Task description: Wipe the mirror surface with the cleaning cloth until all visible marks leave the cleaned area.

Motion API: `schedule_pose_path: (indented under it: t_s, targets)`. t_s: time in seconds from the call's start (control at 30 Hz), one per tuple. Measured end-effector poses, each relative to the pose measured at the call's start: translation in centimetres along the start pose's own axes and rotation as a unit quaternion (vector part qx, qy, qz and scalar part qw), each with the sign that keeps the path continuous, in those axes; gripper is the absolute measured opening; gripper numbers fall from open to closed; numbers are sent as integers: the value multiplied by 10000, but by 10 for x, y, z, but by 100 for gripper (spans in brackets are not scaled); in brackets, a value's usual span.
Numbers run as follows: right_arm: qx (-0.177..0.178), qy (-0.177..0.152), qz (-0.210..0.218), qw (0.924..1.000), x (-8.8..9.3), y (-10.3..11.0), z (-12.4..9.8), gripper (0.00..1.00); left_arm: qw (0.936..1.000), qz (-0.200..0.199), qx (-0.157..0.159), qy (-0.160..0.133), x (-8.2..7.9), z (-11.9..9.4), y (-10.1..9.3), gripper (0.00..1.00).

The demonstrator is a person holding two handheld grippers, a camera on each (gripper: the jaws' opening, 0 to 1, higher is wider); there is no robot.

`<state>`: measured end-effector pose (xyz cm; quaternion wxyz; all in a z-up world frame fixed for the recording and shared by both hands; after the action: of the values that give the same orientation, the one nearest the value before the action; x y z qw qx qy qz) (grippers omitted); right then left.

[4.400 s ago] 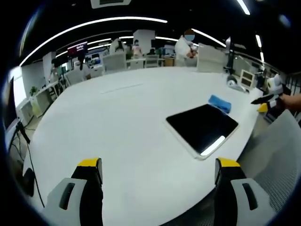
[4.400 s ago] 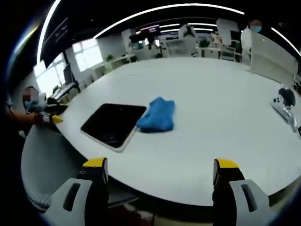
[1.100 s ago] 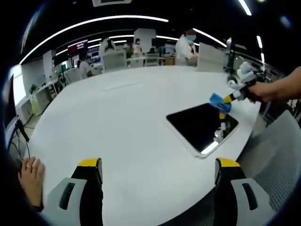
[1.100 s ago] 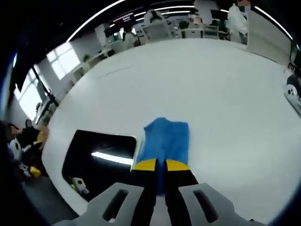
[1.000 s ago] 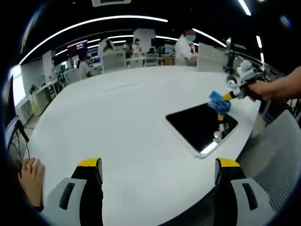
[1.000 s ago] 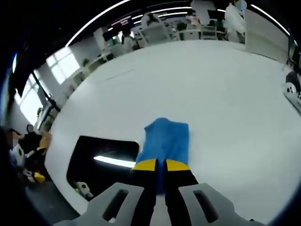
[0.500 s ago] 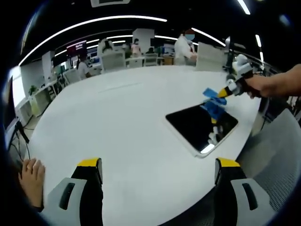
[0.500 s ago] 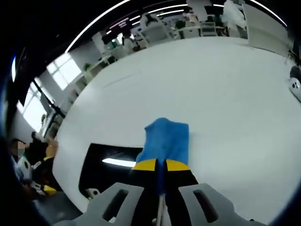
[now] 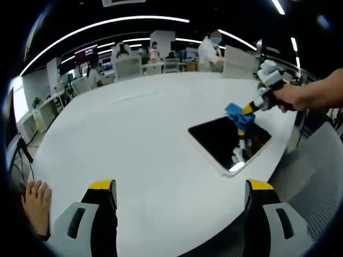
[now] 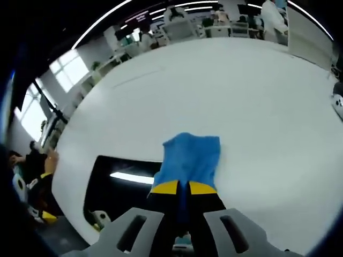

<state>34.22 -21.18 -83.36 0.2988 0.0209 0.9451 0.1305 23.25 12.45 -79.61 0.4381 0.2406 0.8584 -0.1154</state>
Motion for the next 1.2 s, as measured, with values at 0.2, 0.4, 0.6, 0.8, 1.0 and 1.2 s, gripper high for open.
schedule_pose_path:
  t_s: [0.2,0.4,0.6,0.8,1.0,1.2]
  targets:
    - [-65,78,19,9999,1,10,2,0,10000,2,27,-14,-1,0,-1,100]
    - [-15,174,-208,9996,1,12,4,0,10000,43,75,39,-1,1,-3,100]
    - [-46,279,-233,9993,-1,11,5,0,10000,-16,21,12,-2,0,0,100]
    - [-138,264,-141,9995,-2,10,8,0,10000,-10,-9,-37,-4,-1,-1,100]
    - [-168,304,-180,9992,-2,9,8,0,10000,-17,-27,-4,-4,-1,-3,100]
    - [-241,294,-31,9993,-2,8,9,0,10000,40,-42,72,-1,0,-1,100]
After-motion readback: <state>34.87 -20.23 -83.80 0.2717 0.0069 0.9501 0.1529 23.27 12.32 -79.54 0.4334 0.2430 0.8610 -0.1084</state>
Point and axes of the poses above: the point that each gripper's makers call its tool centre point, and the gripper's own axes: z roughly forward along the fingers, y roughly to its left, x roughly out of its underside, the point moved 4 cm from there along -z, roughly backward along the fingers, and after that the axes turned 3 degrees about z, right-handed, at the moved point
